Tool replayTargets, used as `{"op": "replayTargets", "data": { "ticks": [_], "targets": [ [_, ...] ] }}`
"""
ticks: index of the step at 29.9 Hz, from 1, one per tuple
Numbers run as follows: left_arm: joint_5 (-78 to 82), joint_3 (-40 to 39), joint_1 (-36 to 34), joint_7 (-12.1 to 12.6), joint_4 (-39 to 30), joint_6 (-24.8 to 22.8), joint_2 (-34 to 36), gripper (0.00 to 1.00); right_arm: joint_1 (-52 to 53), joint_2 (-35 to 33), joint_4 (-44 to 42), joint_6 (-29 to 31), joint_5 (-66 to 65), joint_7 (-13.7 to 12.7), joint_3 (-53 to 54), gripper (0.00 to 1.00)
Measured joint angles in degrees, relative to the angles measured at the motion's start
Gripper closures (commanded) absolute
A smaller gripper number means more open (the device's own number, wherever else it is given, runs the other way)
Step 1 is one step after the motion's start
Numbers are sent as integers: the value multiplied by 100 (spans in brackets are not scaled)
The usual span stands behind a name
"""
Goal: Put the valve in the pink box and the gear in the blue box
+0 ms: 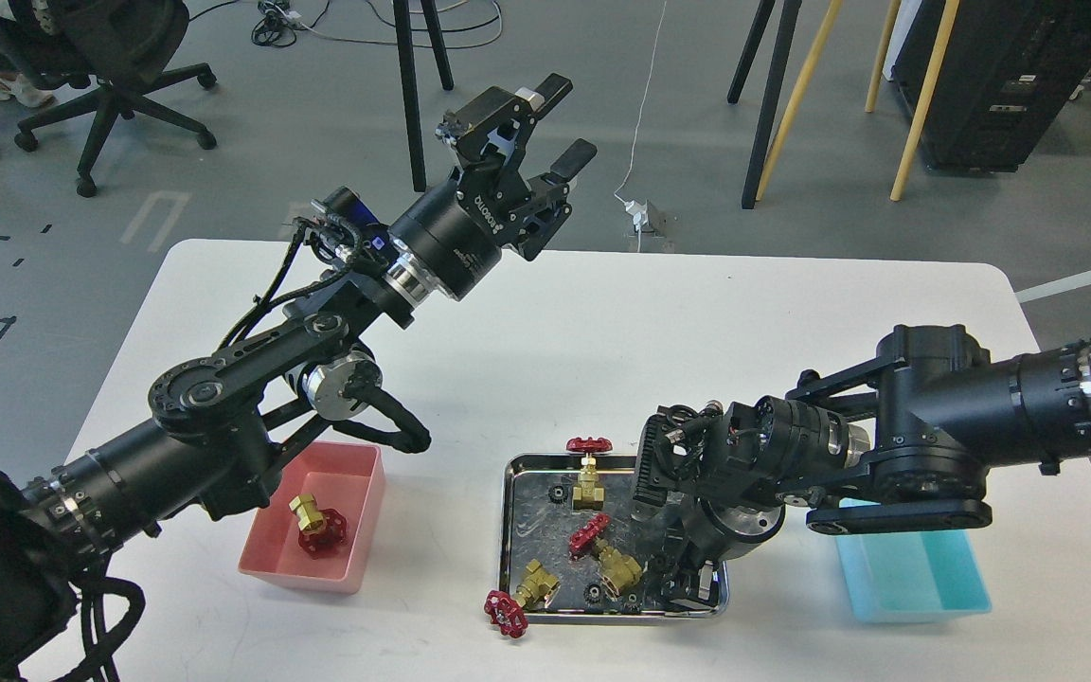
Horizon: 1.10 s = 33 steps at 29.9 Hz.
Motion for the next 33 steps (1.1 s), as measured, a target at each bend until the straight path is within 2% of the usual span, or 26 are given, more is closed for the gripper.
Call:
{"op": "replayTargets", "data": {
  "ticks": [33],
  "targets": [
    [-3, 0, 9, 0, 1, 0, 2, 30, -200, 387, -350, 0, 10, -11, -44, 43]
  ]
}}
